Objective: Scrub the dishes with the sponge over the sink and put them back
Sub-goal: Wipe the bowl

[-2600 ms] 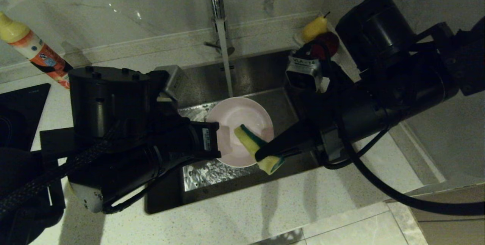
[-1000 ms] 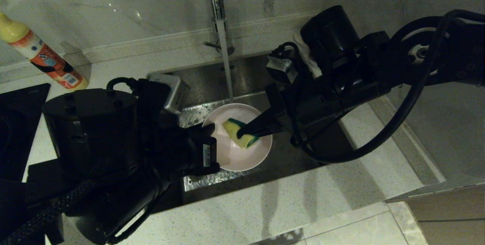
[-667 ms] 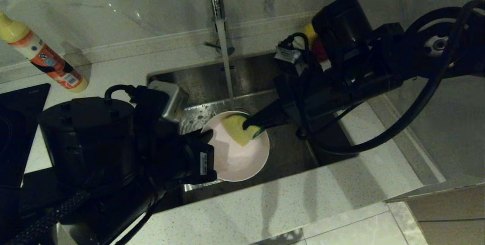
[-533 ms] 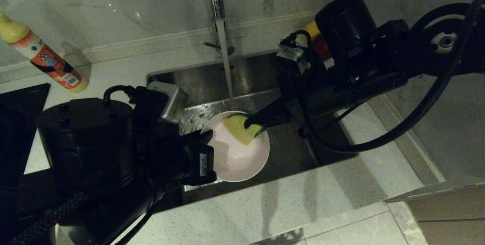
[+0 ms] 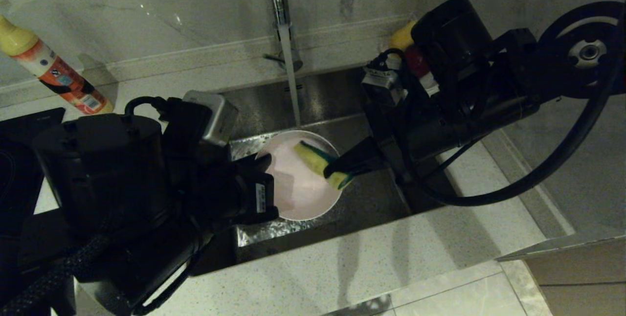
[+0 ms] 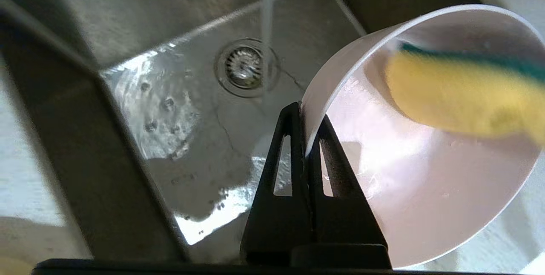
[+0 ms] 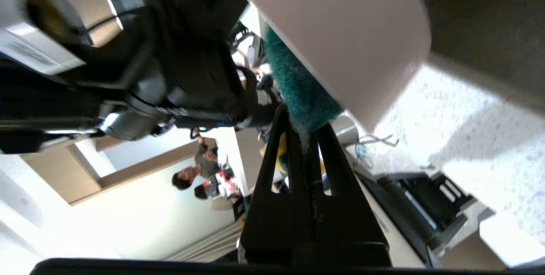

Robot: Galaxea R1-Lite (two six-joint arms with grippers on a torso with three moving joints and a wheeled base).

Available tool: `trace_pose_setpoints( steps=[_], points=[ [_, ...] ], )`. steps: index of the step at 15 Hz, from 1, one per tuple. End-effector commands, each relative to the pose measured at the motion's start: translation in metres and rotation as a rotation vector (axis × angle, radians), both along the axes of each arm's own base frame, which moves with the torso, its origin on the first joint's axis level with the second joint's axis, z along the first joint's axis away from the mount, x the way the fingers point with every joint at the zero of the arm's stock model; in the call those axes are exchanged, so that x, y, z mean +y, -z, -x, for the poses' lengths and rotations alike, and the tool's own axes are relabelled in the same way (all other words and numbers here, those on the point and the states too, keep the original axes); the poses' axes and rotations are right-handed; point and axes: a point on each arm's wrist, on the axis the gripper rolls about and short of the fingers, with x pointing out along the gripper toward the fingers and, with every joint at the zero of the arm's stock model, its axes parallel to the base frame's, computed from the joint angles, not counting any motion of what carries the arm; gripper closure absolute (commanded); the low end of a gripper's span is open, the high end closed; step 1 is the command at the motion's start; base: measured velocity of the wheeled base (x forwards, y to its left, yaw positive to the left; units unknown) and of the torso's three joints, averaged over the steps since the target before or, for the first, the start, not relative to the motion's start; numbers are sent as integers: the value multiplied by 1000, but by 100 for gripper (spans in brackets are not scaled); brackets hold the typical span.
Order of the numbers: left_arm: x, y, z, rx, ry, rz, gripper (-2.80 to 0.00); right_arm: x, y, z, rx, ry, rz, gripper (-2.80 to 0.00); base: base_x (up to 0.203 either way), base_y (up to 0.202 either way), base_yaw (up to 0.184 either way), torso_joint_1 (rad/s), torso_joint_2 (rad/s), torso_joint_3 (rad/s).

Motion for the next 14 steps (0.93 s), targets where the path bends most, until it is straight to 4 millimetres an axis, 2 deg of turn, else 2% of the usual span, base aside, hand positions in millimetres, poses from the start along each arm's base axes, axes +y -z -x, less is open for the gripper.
trace_pose_setpoints(
  steps=[1,9,14],
  points=[
    [-2,-1,-2,-8,-9,-1,0,1,5,4,26,-11,14,0,0,0,0,0,0,0],
    [-3,-6,-4,-18,-11,20,0,26,4,20,21,-93,8,0,0,0,0,0,0,0],
    [-3,-5,-3,-13,-5,22,0,31,9,15,23,-94,9,0,0,0,0,0,0,0]
  ],
)
